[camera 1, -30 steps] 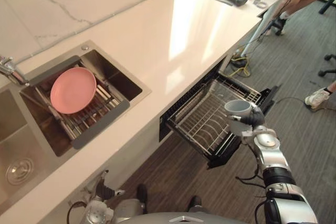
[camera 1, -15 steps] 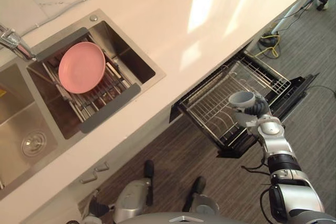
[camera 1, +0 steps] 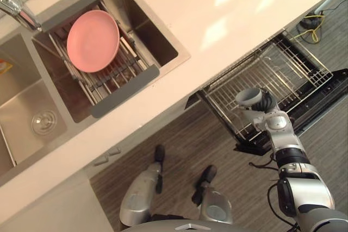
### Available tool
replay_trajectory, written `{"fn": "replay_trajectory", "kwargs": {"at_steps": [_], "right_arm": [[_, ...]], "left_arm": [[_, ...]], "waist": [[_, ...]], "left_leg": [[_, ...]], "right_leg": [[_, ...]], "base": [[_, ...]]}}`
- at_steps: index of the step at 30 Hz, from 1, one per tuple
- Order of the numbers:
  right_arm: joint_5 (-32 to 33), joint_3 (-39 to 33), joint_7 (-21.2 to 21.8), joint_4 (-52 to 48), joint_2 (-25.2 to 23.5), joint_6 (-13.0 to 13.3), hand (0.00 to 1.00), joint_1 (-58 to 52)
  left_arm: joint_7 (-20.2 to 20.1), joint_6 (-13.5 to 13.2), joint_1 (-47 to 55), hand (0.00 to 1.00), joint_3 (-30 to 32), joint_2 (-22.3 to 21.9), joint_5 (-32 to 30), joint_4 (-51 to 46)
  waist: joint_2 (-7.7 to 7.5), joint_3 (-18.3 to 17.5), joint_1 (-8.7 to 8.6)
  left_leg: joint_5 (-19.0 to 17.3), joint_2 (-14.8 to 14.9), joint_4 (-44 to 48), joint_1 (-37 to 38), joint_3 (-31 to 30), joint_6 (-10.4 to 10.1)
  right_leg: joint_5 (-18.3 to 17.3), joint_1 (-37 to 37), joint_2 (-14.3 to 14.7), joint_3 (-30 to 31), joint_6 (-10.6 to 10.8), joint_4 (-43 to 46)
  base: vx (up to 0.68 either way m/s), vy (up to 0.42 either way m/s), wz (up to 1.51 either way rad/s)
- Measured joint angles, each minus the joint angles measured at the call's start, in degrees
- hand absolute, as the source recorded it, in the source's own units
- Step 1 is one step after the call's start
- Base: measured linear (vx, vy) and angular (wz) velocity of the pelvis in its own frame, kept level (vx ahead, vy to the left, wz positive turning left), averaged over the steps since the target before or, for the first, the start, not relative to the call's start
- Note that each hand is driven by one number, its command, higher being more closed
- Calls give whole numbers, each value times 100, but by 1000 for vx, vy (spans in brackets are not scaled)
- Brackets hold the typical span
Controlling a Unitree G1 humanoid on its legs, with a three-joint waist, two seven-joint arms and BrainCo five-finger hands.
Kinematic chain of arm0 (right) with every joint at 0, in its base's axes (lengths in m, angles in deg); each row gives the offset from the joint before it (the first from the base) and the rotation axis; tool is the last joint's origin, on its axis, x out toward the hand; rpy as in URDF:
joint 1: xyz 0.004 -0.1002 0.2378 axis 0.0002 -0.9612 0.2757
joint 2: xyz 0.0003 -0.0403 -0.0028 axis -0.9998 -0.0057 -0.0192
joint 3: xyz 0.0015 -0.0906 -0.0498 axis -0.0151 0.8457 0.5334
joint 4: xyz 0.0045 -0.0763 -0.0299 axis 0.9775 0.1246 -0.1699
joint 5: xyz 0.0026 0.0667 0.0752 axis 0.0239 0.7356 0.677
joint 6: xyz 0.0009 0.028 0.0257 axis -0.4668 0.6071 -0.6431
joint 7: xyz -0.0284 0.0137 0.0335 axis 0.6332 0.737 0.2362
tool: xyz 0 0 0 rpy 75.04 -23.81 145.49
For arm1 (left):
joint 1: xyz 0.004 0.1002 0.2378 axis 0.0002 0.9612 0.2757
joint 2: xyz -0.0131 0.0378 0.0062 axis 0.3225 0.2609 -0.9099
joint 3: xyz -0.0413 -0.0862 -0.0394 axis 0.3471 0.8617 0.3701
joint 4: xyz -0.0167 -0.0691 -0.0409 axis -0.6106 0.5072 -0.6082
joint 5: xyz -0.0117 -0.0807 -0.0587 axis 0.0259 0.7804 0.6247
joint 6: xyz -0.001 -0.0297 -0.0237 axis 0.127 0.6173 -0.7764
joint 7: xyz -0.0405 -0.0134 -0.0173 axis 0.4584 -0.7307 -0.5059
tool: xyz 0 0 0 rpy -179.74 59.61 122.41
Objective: Walk over to the sink, pick up the cup, carry it to the dishwasher, place the cup inside the dishwasher, then close the dishwasher door
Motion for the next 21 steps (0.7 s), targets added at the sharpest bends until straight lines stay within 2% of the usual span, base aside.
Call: {"fn": "replay_trajectory", "kwargs": {"at_steps": [3,8,12,13,14,18,21], "right_arm": [[3,126,-112,292,2,-5,100,226],[27,232,-221,601,6,-5,100,539],[299,382,-172,721,83,-213,100,798],[351,467,-161,848,177,-251,100,875],[357,466,-162,915,201,-267,0,911],[659,483,-167,1163,226,-361,0,1136],[842,620,-189,1441,272,-381,0,1302]], "left_arm": [[127,-92,-68,0,97,-10,65,8],[322,-174,-197,0,88,-9,83,4],[445,-284,-237,0,-64,-2,172,3],[544,-294,-304,0,-168,-20,173,4],[579,-300,-339,0,-204,-24,173,2],[793,-350,-510,0,-387,-43,172,3],[895,-350,-636,0,-555,-17,172,6]], "waist": [[7,207,55],[16,212,158],[61,263,209],[119,299,252],[132,304,274],[179,376,313],[220,396,343]], "left_leg": [[59,4,-27,-45,-25,6],[243,4,-207,-249,-65,-11],[277,2,-206,-315,-123,-12],[285,6,-207,-338,-157,-24],[297,9,-208,-368,-168,-40],[454,45,-373,-489,-239,-96],[566,56,-511,-501,-295,-48]], "right_leg": [[15,-58,0,-10,-20,41],[40,-348,-7,-22,-47,108],[17,-405,-14,-59,-63,186],[-1,-421,-16,-93,-65,226],[-12,-450,-18,-105,-71,249],[-48,-673,-15,-142,-116,394],[-188,-840,-88,-140,-128,701]], "base": [[-46,-2,6],[-19,-31,4],[-10,-56,8],[-27,-53,10],[-37,-71,10],[-13,-76,7],[1,-88,7]]}}
